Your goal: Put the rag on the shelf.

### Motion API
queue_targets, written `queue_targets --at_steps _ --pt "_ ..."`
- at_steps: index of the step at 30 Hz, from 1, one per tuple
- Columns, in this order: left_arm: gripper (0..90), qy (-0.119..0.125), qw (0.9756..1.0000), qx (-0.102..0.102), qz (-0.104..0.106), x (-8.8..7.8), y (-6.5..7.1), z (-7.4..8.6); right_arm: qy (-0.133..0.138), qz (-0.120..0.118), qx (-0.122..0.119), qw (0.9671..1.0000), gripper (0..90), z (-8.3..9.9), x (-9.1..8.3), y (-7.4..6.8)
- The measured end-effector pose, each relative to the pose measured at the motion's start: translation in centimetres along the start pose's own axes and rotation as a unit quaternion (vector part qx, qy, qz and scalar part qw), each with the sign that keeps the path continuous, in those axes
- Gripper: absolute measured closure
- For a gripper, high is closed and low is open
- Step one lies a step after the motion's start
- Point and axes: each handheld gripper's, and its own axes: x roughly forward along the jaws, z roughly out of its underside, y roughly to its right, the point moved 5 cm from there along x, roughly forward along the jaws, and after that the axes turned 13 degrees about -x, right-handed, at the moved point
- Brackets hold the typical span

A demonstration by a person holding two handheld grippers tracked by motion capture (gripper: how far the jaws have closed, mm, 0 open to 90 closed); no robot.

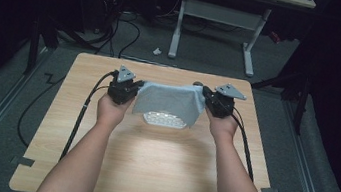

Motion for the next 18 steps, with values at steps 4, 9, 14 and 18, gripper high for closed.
queue_targets --at_steps 4,9,14,18 --pt "89.6 -0.004 1.0 0.003 0.006 0.1 0.2 0.7 -0.004 -0.005 -0.001 1.0 89.9 0.2 0.2 -0.4" --pt "89.6 -0.017 0.9998 0.002 0.008 0.0 -0.1 1.6 -0.008 -0.011 -0.001 0.9999 89.9 0.4 0.4 -0.9" --pt "89.6 -0.026 0.9996 -0.002 0.012 0.2 -0.1 2.6 -0.011 -0.015 0.0 0.9998 89.9 1.2 0.7 -1.5" --pt "89.5 -0.037 0.9992 -0.005 0.014 0.4 -0.1 3.5 -0.027 -0.021 0.003 0.9994 89.8 2.4 1.0 -1.9"
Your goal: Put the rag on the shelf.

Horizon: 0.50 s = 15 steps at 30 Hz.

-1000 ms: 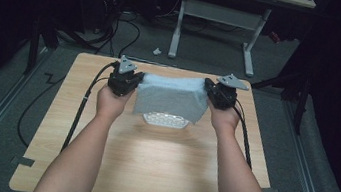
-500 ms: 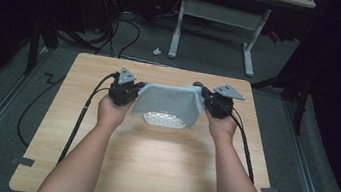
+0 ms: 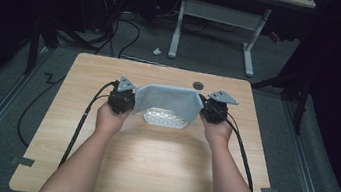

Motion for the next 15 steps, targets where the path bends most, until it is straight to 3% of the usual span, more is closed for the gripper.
queue_targets --at_steps 15 --pt "87.9 -0.007 0.9999 -0.005 0.006 0.5 0.1 1.3 -0.018 -0.001 0.009 0.9998 88.9 2.3 0.5 -0.3"
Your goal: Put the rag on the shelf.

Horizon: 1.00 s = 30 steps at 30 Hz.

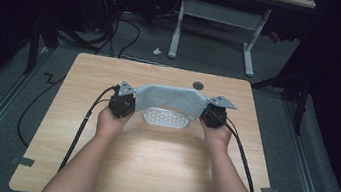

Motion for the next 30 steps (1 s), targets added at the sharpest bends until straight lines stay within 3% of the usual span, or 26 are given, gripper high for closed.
queue_targets --at_steps 4,9,16,27,30 --pt "77.6 0.009 0.9999 -0.006 -0.011 -0.2 -0.3 -0.2 0.003 0.004 0.005 1.0 80.9 -0.2 -0.1 0.1" --pt "68.2 0.032 0.9986 -0.025 -0.034 -1.0 -1.3 -1.0 0.017 0.013 0.013 0.9997 79.5 -0.8 -0.8 1.0" --pt "67.2 0.041 0.9976 -0.031 -0.045 -1.8 -2.2 -1.5 0.022 0.025 0.017 0.9993 77.5 -1.1 -1.7 2.4" --pt "66.7 0.048 0.9965 -0.036 -0.059 -3.1 -3.4 -2.0 0.015 0.037 0.011 0.9992 75.3 -1.0 -2.4 3.4" --pt "62.6 0.05 0.9962 -0.04 -0.06 -3.8 -3.8 -1.9 0.015 0.034 0.015 0.9992 68.4 -0.9 -3.0 3.5"
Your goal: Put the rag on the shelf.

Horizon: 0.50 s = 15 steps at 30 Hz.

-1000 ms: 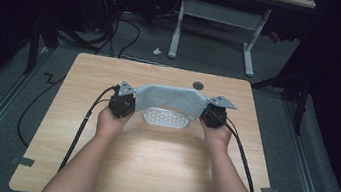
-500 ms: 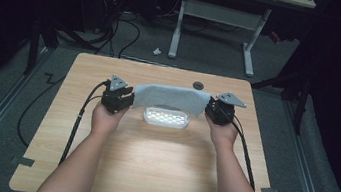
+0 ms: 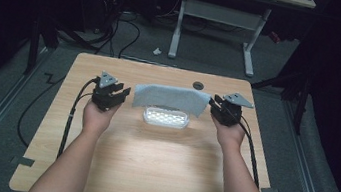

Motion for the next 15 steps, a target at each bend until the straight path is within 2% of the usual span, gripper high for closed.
queue_targets --at_steps 3,5,8,9,10,12,14,15 --pt "61.3 0.009 0.9999 -0.01 -0.004 -1.1 -0.6 0.3 -0.001 -0.004 0.003 1.0 66.9 0.1 -0.5 0.0" --pt "59.5 0.012 0.9998 -0.011 -0.007 -1.8 -0.9 0.6 0.008 0.0 0.011 0.9999 64.6 0.5 -1.5 0.1" --pt "56.5 0.014 0.9997 -0.019 -0.011 -2.8 -1.4 1.2 -0.001 -0.003 0.01 0.9999 61.6 1.0 -2.3 -0.1" --pt "56.5 0.014 0.9996 -0.023 -0.009 -3.1 -1.6 1.4 -0.001 -0.003 0.01 0.9999 61.6 1.0 -2.3 -0.1" --pt "55.1 0.014 0.9996 -0.025 -0.009 -3.5 -1.7 1.7 0.007 0.002 0.005 1.0 60.2 1.3 -3.0 -0.2" --pt "53.8 0.014 0.9996 -0.023 -0.009 -4.2 -1.7 2.2 0.011 -0.002 0.01 0.9999 58.5 1.7 -3.7 -0.5" --pt "53.2 0.016 0.9995 -0.025 -0.008 -5.0 -1.9 2.7 0.007 -0.003 0.011 0.9999 56.9 1.9 -4.1 -0.5" --pt "51.3 0.014 0.9994 -0.031 -0.003 -5.3 -1.9 3.0 0.001 -0.008 0.006 0.9999 52.6 2.1 -4.7 -0.8"
